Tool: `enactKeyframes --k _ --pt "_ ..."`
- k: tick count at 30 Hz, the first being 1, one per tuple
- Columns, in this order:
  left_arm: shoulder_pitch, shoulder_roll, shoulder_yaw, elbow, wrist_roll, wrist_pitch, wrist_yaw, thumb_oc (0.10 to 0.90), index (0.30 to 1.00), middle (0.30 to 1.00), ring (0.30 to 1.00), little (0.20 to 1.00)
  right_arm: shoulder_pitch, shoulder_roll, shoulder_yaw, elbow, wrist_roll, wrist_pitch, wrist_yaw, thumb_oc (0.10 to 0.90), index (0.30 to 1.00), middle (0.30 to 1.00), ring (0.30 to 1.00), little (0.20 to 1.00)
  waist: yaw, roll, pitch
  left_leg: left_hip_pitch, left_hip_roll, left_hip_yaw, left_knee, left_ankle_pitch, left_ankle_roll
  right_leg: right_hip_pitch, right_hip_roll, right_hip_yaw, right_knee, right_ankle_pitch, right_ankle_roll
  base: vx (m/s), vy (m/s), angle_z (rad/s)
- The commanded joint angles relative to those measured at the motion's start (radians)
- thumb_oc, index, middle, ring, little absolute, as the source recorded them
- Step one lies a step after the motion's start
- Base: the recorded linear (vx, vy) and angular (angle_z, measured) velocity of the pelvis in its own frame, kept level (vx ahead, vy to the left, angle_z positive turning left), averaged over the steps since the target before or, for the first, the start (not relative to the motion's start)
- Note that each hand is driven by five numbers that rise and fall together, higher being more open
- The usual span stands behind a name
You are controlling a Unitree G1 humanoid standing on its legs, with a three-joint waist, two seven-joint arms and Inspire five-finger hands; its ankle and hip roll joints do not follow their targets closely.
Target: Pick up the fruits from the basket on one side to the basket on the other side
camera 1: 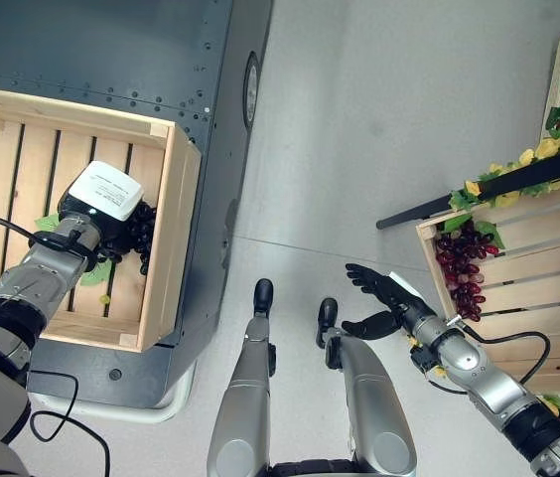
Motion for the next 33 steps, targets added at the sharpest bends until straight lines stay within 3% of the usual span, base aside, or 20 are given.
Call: enactKeyframes --k 1,7,19,26,33 --pt "-0.009 0.09 0.159 -0.045 0.027 0.05 0.055 0.4 0.3 0.3 0.3 0.3 0.043 -0.051 -0.047 -0.133 -0.017 -0.072 -0.02 0.8 0.9 0.9 0.9 0.9 0.008 0.034 -0.011 0.101 -0.062 0.085 0.035 -0.142 0.036 0.135 0.045 0.004 -0.179 0.073 0.033 0.01 -0.106 0.09" --pt "0.048 0.161 0.204 -0.144 0.05 0.016 0.003 0.4 0.3 0.3 0.3 0.3 0.057 -0.033 -0.042 -0.139 -0.025 -0.071 -0.022 0.8 0.9 0.9 0.9 0.9 0.032 0.055 -0.013 0.235 -0.069 0.044 -0.038 -0.134 0.029 0.28 0.036 -0.015 -0.246 0.069 0.041 0.03 -0.085 0.1" --pt "0.174 0.344 0.29 -0.412 0.063 -0.083 -0.247 0.4 0.3 0.3 0.3 0.3 0.1 0.003 -0.027 -0.162 0.039 -0.091 -0.004 0.8 0.9 0.9 0.9 0.9 0.074 0.09 -0.18 0.401 -0.063 -0.006 -0.178 -0.107 0.006 0.475 0.033 -0.043 -0.384 0.084 0.053 0.11 -0.104 0.08" --pt "0.048 0.412 0.197 -0.549 0.074 -0.086 -0.428 0.4 0.3 0.3 0.3 0.3 0.059 0.032 0.009 -0.191 0.117 -0.104 -0.045 0.8 0.9 0.9 0.9 0.9 0.097 0.112 -0.246 0.457 -0.054 -0.032 -0.236 -0.083 -0.006 0.543 0.028 -0.057 -0.423 0.093 0.056 0.07 -0.106 0.15" --pt "-0.28 0.417 -0.028 -0.667 0.088 -0.127 -0.576 0.4 0.3 0.3 0.3 0.3 -0.053 0.088 0.062 -0.225 0.231 -0.12 -0.079 0.8 0.9 0.9 0.9 0.9 0.122 0.133 -0.312 0.489 -0.058 -0.051 -0.238 -0.091 -0.003 0.582 0.017 -0.07 -0.445 0.097 0.057 0.02 -0.092 0.04"
